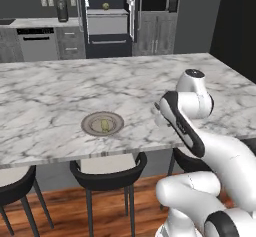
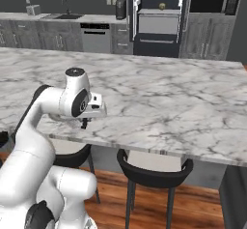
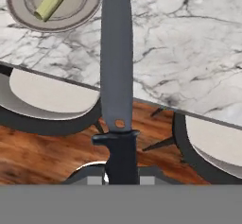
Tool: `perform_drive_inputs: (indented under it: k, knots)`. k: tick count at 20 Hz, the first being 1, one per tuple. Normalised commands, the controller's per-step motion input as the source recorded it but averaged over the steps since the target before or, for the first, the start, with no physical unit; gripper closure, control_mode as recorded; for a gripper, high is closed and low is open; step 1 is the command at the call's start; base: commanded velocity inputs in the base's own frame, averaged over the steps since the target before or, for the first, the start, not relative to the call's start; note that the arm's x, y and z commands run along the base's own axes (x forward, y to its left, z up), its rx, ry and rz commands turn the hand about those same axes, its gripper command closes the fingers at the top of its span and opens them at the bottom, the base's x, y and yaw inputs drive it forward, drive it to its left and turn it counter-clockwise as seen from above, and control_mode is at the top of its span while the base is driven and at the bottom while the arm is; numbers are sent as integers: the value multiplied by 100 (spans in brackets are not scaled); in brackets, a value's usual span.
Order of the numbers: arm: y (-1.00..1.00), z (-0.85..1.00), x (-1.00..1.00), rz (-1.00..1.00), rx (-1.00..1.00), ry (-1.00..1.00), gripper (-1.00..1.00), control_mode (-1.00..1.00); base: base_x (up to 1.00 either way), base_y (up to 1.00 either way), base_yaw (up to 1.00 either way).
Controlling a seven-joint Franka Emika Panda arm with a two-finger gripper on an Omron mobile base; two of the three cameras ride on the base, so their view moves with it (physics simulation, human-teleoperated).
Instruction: Retrieve the butter from the fridge and place it on a plate on the dining table. Then retrieve the butter knife by the fridge and place it near the plate.
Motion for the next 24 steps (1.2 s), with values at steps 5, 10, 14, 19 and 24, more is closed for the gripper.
perform_drive_inputs:
  k: [5,10,14,19,24]
  knots:
    - [0,-48,87,15,0,3,100,-100,0,0,0]
    - [6,-50,61,15,0,0,100,-100,0,0,0]
    - [13,-42,20,22,-1,-9,100,-100,0,0,0]
    - [5,-24,33,16,0,-14,100,-100,0,0,0]
    - [0,-37,76,4,0,0,100,-100,0,0,0]
